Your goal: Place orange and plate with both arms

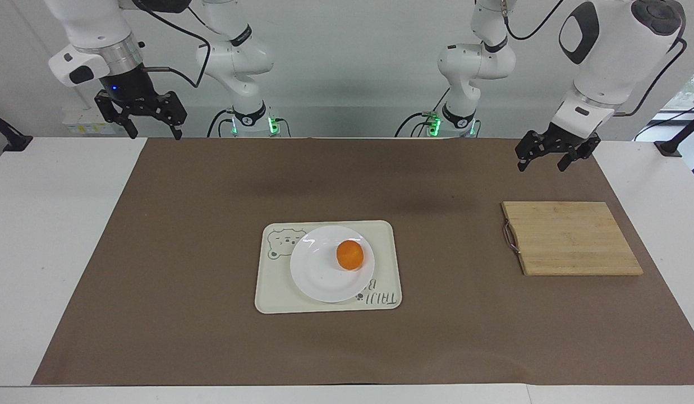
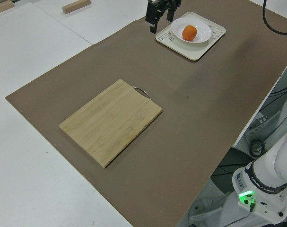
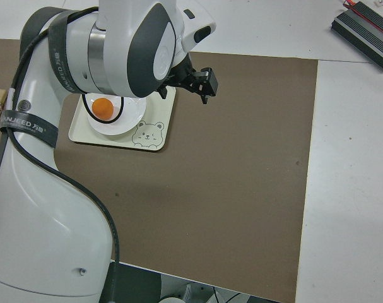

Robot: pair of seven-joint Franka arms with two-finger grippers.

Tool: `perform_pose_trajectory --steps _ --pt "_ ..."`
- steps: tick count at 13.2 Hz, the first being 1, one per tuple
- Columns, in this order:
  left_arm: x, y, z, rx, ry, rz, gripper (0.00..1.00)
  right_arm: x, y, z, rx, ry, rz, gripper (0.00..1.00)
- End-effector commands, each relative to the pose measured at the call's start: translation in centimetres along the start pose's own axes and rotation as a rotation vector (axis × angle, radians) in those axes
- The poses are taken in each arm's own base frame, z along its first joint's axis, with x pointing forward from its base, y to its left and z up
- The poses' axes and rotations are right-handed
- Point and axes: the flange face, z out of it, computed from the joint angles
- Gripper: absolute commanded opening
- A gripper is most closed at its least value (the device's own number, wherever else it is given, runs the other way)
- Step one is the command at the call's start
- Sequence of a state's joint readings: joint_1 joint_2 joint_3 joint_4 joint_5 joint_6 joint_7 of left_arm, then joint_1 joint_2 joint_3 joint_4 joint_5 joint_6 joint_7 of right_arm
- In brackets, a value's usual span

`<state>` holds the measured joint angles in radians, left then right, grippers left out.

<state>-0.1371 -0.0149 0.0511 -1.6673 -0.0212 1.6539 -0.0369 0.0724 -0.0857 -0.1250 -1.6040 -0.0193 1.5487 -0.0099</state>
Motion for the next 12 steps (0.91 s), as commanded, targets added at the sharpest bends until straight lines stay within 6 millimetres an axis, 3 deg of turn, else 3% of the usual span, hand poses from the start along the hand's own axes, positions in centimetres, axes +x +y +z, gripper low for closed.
perform_pose_trajectory --steps 1,12 --pt "-0.47 -0.48 -0.5 0.019 0.002 0.008 1.0 -1.05 0.3 -0.01 -0.005 -0.004 0.026 1.0" --pt "-0.47 -0.48 -0.5 0.019 0.002 0.008 1.0 -1.02 0.3 -0.06 0.002 -0.005 0.026 1.0"
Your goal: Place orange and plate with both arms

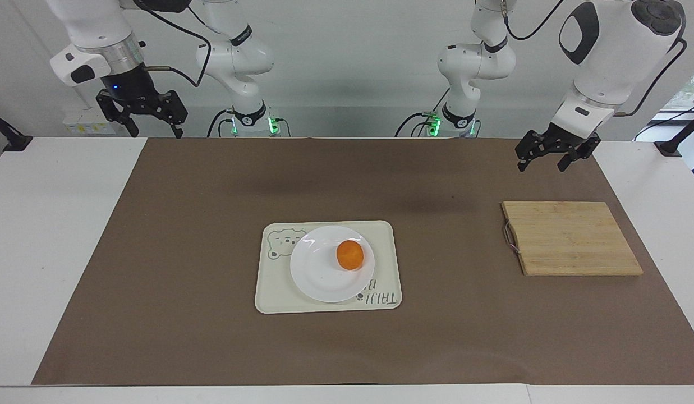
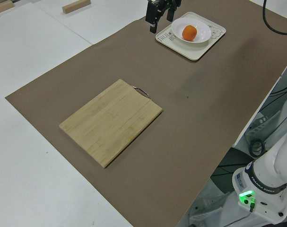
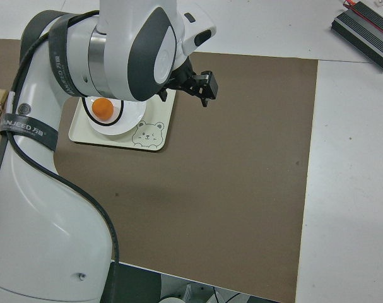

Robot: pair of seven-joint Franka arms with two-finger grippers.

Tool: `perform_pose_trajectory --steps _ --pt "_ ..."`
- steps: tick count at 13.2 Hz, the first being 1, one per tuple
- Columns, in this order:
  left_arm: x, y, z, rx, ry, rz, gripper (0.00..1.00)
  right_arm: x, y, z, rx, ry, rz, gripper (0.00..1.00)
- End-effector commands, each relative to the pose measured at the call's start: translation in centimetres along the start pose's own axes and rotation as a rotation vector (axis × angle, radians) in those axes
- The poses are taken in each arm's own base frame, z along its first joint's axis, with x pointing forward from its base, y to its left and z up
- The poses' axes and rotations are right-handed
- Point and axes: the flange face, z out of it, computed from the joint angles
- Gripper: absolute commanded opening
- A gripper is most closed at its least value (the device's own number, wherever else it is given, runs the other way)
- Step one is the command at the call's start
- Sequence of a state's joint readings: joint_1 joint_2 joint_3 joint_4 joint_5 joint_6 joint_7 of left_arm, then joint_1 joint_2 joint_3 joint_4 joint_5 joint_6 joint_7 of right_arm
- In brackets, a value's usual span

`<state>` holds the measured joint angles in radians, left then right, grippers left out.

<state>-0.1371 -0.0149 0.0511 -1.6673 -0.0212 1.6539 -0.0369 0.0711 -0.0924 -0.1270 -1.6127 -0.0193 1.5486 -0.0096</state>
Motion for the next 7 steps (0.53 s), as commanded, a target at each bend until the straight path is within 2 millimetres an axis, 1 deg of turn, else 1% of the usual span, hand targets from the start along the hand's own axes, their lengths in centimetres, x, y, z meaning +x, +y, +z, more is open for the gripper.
perform_pose_trajectory --steps 1,3,7 --pt "-0.47 -0.48 -0.5 0.019 0.002 0.008 1.0 -0.83 -0.06 -0.02 0.001 -0.007 0.018 1.0" --pt "-0.45 -0.48 -0.51 0.019 0.004 0.008 1.0 -0.86 -0.46 -0.12 0.001 -0.004 0.009 1.0" --pt "-0.47 -0.48 -0.5 0.019 0.002 0.008 1.0 -0.68 -0.48 -0.13 0.003 0.01 0.004 1.0"
